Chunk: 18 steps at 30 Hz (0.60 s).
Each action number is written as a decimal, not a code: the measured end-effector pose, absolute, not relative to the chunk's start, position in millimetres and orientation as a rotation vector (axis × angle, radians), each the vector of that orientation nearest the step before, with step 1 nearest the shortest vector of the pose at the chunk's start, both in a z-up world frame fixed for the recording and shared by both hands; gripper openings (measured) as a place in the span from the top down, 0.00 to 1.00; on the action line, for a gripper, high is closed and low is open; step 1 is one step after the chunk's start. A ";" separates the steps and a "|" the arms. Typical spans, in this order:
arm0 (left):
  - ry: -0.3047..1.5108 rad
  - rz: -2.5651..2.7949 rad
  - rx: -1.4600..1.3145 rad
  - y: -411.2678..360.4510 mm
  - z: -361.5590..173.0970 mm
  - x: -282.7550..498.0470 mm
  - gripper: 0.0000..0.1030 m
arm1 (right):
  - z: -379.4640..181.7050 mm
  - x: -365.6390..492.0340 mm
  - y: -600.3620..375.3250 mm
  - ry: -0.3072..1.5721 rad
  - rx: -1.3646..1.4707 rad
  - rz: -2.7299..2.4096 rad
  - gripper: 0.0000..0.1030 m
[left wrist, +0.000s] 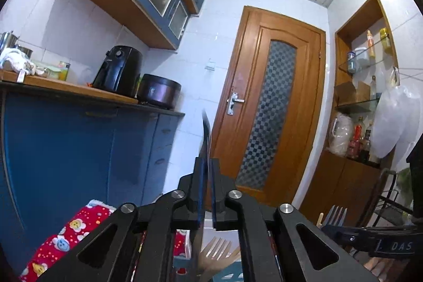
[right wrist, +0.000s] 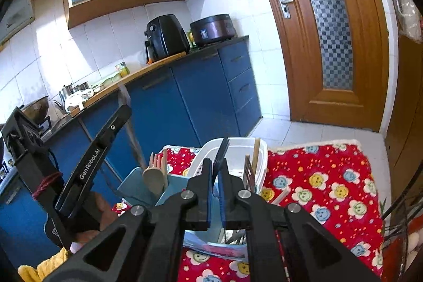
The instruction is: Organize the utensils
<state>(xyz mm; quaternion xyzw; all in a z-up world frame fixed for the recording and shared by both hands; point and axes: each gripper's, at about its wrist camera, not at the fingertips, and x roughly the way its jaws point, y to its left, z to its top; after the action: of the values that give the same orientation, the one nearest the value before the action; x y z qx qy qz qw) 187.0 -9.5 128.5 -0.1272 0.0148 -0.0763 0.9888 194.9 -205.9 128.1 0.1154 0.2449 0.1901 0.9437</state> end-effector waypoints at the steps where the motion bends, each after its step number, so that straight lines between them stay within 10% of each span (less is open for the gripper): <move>1: 0.033 -0.155 -0.249 -10.3 129.6 185.8 0.85 | 128.3 194.0 -207.1 0.495 0.243 0.386 0.88; 4: 0.034 -0.165 -0.225 -13.3 133.9 179.5 0.62 | 132.4 189.6 -211.4 0.477 0.269 0.396 0.82; 18: 0.095 -0.169 -0.163 -10.5 160.9 132.3 0.61 | 156.6 133.0 -214.7 0.379 0.265 0.367 0.75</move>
<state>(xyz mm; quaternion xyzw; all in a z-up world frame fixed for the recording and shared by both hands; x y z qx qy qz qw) 132.3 -10.5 160.9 -0.0815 0.0475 -0.0842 0.9920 133.0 -214.7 156.6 0.1304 0.1868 0.1808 0.9568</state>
